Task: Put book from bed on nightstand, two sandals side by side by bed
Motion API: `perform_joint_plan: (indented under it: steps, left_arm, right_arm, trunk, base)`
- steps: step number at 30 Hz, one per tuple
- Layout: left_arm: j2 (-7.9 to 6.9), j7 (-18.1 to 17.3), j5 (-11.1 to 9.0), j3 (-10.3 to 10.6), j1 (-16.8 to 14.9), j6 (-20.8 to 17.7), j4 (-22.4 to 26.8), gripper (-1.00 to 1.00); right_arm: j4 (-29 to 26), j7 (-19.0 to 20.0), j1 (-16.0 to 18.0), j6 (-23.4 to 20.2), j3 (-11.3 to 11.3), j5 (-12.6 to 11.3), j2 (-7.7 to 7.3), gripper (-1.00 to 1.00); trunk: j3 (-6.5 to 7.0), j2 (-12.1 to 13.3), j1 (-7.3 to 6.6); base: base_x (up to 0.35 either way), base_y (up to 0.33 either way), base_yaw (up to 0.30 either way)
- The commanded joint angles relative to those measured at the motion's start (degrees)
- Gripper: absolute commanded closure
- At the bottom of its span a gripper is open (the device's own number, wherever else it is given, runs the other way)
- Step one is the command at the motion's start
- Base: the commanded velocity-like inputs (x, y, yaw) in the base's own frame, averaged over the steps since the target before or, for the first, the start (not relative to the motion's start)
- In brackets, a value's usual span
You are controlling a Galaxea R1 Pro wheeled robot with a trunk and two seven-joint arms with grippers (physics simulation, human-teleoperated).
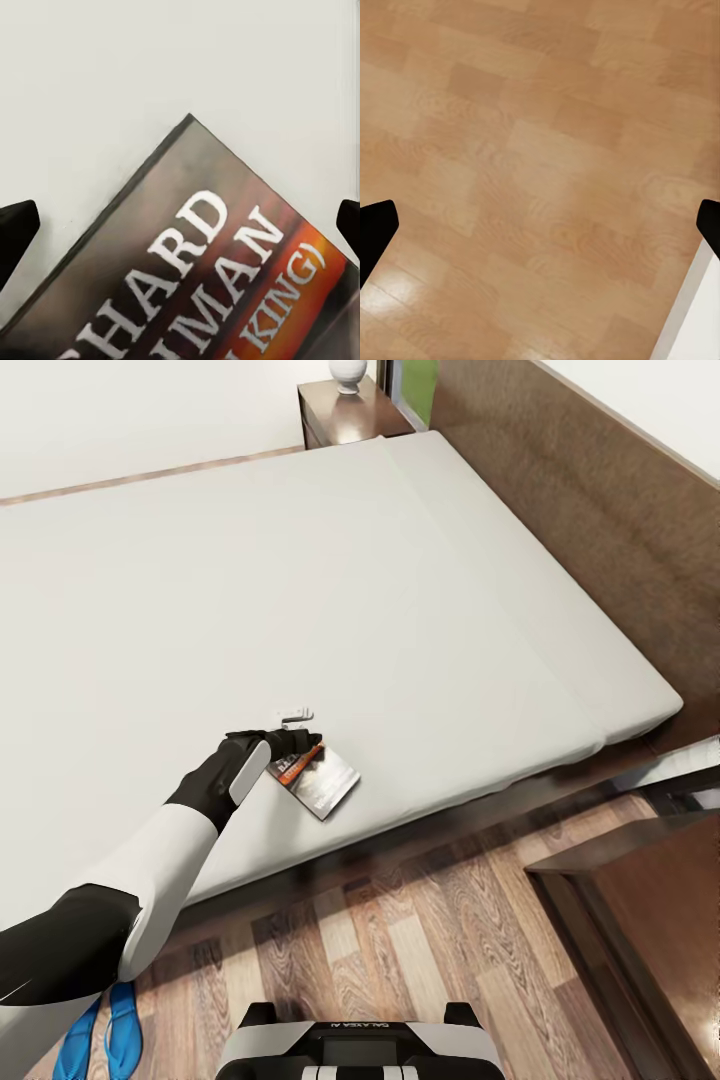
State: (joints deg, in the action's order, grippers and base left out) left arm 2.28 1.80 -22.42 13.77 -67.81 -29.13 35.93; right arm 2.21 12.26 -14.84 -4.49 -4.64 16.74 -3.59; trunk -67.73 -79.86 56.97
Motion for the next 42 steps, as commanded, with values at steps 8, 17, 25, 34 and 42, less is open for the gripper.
perform_joint_plan:
  steps: [8, 17, 25, 34, 42]
  left_arm:
    - [-0.07, 0.31, -0.87, 0.12, 0.04, -0.4, -2.89, -1.0]
    - [-0.09, 0.31, -0.84, 0.15, 0.04, -0.4, -2.89, -1.0]
    - [-0.08, 0.31, -0.79, 0.2, 0.04, -0.37, -2.89, -1.0]
    - [-0.07, 0.31, -0.76, 0.26, 0.04, -0.04, -2.89, -1.0]
    - [-0.05, 0.31, -0.71, 0.29, 0.04, 0.02, -2.89, -1.0]
  right_arm:
    - [-0.12, 0.22, -0.02, -0.19, -0.45, -0.04, -0.01, -1.0]
    - [-0.15, 0.22, -0.01, -0.2, -0.44, -0.02, -0.01, -1.0]
    - [-0.14, 0.23, -0.01, -0.18, -0.46, -0.02, -0.01, -1.0]
    - [-0.15, 0.24, -0.01, -0.17, -0.44, 0.03, -0.01, -1.0]
    - [-0.18, 0.23, -0.01, -0.17, -0.45, 0.04, -0.01, -1.0]
  trunk:
    - [-0.02, -0.02, 0.0]
    - [-0.02, -0.02, 0.0]
    - [-0.02, -0.02, 0.0]
    - [-0.02, -0.02, 0.0]
    - [-0.02, -0.02, 0.0]
  base:
    - [-0.024, -0.02, 0.0]
    - [-0.005, -0.004, 0.0]
    - [0.0, 0.0, 0.0]
    - [0.0, 0.0, 0.0]
    - [0.0, 0.0, 0.0]
